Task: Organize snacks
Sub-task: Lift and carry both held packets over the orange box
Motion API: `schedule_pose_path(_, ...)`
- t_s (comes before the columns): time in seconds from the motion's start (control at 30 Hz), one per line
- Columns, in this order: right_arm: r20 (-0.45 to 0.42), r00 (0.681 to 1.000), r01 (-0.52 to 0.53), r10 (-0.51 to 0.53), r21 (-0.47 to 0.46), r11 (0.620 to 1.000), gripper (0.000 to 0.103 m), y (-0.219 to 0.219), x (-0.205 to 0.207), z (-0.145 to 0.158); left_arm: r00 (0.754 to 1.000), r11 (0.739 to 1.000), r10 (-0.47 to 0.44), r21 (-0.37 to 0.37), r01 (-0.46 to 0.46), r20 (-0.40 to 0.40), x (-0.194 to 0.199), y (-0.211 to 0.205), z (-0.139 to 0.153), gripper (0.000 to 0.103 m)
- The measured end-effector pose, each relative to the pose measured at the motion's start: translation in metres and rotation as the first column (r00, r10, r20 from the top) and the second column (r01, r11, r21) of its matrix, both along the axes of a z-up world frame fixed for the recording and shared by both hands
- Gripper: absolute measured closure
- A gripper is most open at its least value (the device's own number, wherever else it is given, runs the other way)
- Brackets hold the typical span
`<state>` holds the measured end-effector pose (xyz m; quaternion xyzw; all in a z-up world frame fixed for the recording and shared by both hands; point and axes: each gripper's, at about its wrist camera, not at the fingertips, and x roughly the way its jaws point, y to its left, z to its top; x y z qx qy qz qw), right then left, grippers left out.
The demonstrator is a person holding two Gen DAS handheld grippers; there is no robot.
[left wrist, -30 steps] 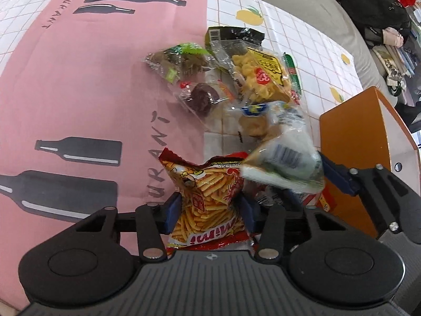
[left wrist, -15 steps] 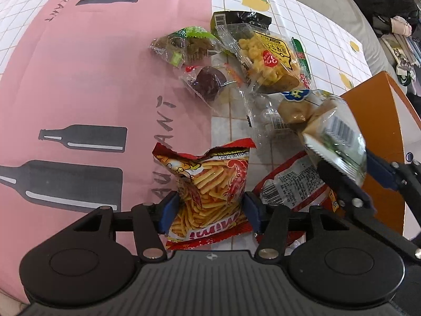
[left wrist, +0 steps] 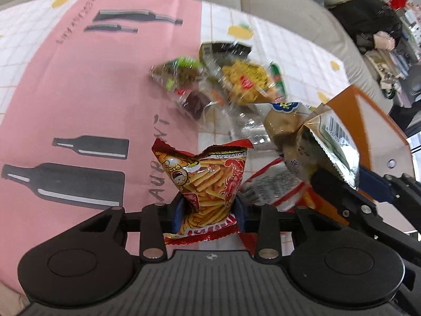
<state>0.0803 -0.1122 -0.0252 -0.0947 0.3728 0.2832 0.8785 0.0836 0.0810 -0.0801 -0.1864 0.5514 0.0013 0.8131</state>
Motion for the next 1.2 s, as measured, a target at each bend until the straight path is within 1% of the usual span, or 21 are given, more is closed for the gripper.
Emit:
schedule_pose_path(0.17,-0.023,0.998,0.064,-0.062,0.113,0.992,0.071,-0.022,-0.012,0.027,0.996,1.0,-0.023,0.005,0.023,0.082,-0.016,-0.008,0.039,0.061)
schedule_pose_path(0.3,-0.02,0.991,0.137,-0.136,0.153,0.979,0.071,-0.043,-0.022,0.048,0.987,0.998,-0.062,0.01,0.062,0.151,-0.024,-0.021,0.072,0.061)
schedule_pose_path(0.43,-0.023,0.978,0.207,-0.206,0.195,0.959,0.071,-0.073,-0.03,0.07,0.969,0.992,-0.127,0.017,0.126,0.214,-0.028,-0.043,0.1,0.061)
schedule_pose_path(0.6,-0.031,0.959,0.281,-0.281,0.192,0.94,0.071,-0.111,-0.034,0.091,0.933,0.969,-0.244,0.036,0.244,0.263,-0.022,-0.083,0.124,0.061)
schedule_pose_path(0.7,-0.064,0.944,0.33,-0.324,0.164,0.93,0.071,-0.134,-0.034,0.095,0.91,0.95,-0.312,0.059,0.308,0.275,-0.019,-0.111,0.129,0.061)
schedule_pose_path(0.83,-0.135,0.916,0.394,-0.378,0.123,0.911,0.071,-0.162,-0.024,0.089,0.882,0.921,-0.388,0.079,0.381,0.269,-0.009,-0.142,0.128,0.061)
schedule_pose_path(1.03,-0.217,0.863,0.478,-0.456,0.057,0.877,0.071,-0.197,-0.005,0.068,0.845,0.871,-0.49,0.103,0.479,0.214,0.008,-0.182,0.114,0.061)
schedule_pose_path(1.13,-0.267,0.841,0.499,-0.471,0.044,0.865,0.071,-0.212,0.002,0.056,0.83,0.848,-0.53,0.104,0.52,0.174,0.019,-0.197,0.105,0.061)
schedule_pose_path(1.2,-0.301,0.825,0.511,-0.478,0.035,0.859,0.071,-0.218,0.009,0.046,0.817,0.829,-0.559,0.117,0.547,0.14,0.025,-0.208,0.099,0.061)
